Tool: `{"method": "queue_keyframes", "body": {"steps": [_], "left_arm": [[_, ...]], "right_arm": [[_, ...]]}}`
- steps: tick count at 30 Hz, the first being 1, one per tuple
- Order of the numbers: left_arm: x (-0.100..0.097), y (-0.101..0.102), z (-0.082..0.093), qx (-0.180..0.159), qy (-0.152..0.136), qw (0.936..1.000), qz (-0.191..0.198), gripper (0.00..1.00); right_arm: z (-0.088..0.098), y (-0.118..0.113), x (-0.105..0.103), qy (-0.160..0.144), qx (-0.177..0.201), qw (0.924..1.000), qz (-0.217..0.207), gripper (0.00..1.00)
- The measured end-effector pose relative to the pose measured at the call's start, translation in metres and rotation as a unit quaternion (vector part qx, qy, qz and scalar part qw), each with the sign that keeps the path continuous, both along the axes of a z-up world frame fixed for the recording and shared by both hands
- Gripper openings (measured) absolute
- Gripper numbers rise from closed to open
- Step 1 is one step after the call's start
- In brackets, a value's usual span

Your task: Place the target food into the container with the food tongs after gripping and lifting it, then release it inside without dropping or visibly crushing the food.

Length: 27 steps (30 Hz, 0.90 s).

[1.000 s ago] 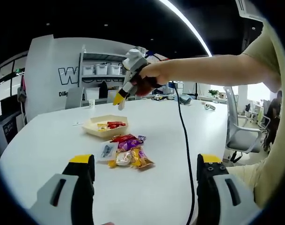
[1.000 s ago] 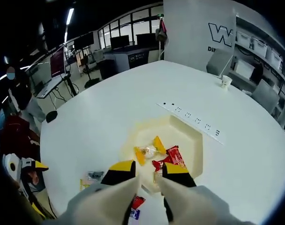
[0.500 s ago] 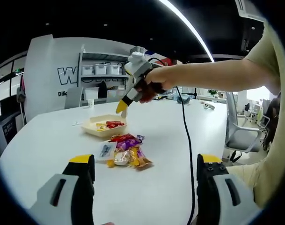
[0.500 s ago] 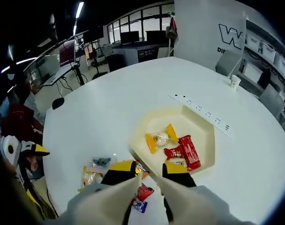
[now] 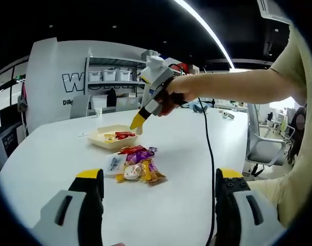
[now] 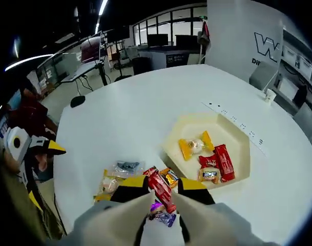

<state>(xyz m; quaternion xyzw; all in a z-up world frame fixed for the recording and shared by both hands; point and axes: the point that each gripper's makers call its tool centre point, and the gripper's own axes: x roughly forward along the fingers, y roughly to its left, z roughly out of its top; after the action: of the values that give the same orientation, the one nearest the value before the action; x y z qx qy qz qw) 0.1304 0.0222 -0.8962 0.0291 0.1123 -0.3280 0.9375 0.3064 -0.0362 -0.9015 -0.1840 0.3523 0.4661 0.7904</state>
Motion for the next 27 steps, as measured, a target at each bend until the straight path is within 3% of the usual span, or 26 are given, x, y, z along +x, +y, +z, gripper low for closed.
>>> {"method": "queue_keyframes", "body": {"steps": [9,16,27], "left_arm": [[0.001,-0.001,0.0,-0.001,0.0,1.0,-0.002,0.88],[0.0,-0.001,-0.001,-0.002,0.0,1.0,-0.001,0.88],[-0.001,0.001,-0.001,-0.002,0.0,1.0,0.002,0.88]], "right_arm": [[-0.005,0.004,-0.014,-0.001,0.002,0.9996,0.028,0.18],[-0.005,0.009,-0.018,-0.02,0.0,0.9969,0.076,0.19],[-0.012,0.019,-0.021,-0.064,-0.009,0.9818,0.178,0.18]]}}
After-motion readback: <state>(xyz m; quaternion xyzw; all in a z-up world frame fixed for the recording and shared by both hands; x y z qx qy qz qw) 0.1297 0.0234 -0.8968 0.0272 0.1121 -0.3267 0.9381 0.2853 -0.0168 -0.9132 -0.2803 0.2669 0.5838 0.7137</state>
